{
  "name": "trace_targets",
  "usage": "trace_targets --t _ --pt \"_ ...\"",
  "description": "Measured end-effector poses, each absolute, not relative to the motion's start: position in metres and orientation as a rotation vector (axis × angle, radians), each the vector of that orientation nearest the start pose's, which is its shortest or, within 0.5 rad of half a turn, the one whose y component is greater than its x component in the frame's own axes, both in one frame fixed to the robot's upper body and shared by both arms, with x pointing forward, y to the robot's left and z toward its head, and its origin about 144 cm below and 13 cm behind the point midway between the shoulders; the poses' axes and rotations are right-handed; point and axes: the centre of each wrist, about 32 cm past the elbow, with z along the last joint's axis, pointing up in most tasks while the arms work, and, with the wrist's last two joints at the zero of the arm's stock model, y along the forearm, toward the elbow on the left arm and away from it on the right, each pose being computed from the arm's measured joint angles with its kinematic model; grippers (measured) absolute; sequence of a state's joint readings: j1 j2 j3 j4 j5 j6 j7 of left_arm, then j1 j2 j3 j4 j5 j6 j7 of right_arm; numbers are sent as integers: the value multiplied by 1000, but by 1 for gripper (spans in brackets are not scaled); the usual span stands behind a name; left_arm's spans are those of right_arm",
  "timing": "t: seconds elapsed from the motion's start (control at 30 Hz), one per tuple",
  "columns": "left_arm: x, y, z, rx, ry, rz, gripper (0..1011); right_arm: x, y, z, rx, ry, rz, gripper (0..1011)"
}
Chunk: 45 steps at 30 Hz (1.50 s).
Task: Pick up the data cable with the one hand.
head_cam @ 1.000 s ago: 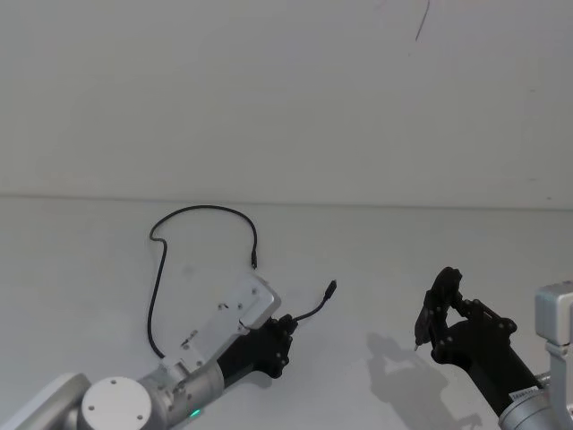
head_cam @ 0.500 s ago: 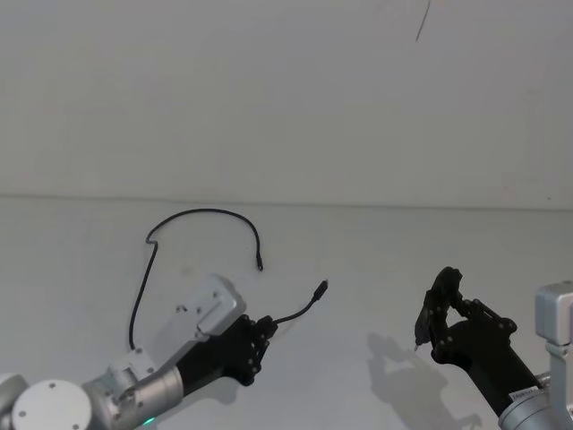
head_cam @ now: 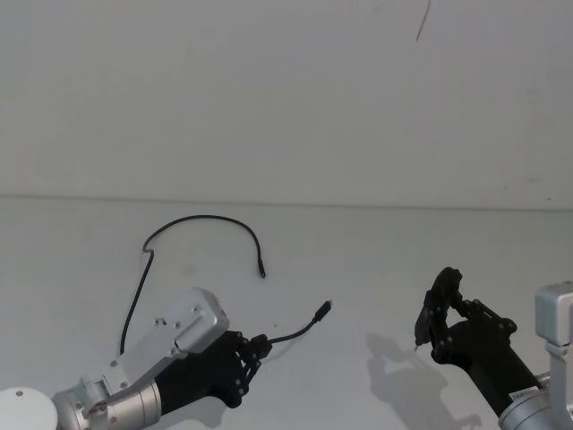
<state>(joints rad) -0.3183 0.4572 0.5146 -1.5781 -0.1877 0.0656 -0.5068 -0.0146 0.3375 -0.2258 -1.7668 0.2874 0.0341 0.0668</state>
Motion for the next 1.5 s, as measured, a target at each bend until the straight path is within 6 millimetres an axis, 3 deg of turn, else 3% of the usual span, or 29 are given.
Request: trace_targets --t 0.93,1.5 --pt "513 211 1211 253 -266 486 51 441 -236 1198 78 -40 -1216 269" --pt "514 210 1210 253 -267 473 51 442 -221 1209 144 2 -1129 269"
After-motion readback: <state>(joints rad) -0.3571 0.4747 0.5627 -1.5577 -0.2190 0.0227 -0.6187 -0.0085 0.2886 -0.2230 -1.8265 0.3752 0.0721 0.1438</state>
